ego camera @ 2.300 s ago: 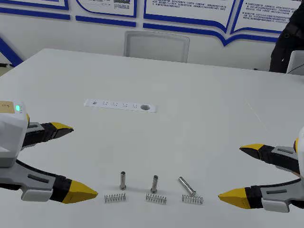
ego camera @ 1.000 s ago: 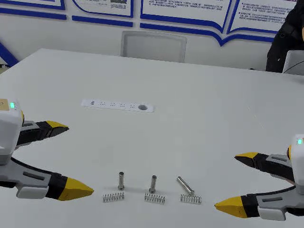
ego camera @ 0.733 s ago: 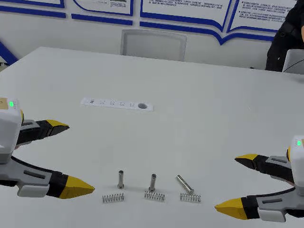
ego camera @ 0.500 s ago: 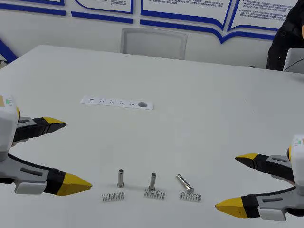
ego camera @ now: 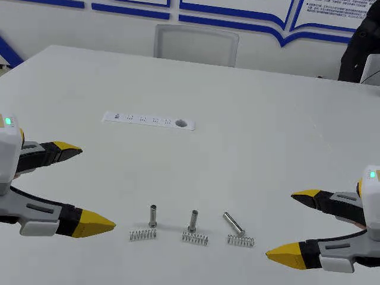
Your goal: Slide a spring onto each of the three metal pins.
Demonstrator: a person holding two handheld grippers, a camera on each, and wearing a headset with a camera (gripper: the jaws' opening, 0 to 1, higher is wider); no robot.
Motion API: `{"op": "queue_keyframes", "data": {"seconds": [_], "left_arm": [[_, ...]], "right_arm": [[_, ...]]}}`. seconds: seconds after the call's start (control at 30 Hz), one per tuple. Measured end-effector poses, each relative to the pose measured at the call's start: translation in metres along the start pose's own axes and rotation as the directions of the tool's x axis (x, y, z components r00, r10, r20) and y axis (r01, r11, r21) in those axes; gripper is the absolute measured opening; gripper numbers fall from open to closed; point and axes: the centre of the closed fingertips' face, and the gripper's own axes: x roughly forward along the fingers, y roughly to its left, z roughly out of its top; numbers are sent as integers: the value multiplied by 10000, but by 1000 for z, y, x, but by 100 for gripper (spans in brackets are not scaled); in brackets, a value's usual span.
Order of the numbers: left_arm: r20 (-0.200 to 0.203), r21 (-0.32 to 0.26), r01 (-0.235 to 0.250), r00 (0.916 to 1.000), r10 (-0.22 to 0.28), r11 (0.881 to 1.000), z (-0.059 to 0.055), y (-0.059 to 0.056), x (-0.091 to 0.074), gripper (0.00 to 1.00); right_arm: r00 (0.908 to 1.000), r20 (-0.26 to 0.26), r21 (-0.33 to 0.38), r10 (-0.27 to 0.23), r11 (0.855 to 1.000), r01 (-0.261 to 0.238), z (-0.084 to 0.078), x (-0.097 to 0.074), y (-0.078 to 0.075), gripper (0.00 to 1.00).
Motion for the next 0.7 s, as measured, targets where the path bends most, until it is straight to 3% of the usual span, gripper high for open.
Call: {"op": "queue_keyframes", "data": {"seconds": [0.53,0.7], "left_arm": [[67,-290,26,10000,-24,9996,-7,2,3,98],[108,-503,5,9999,0,9987,-11,3,4,98]], "right_arm": [[9996,-134,140,242,9996,-240,1,13,-2,79],[9998,-94,627,196,9979,-189,1,25,-8,73]]}}
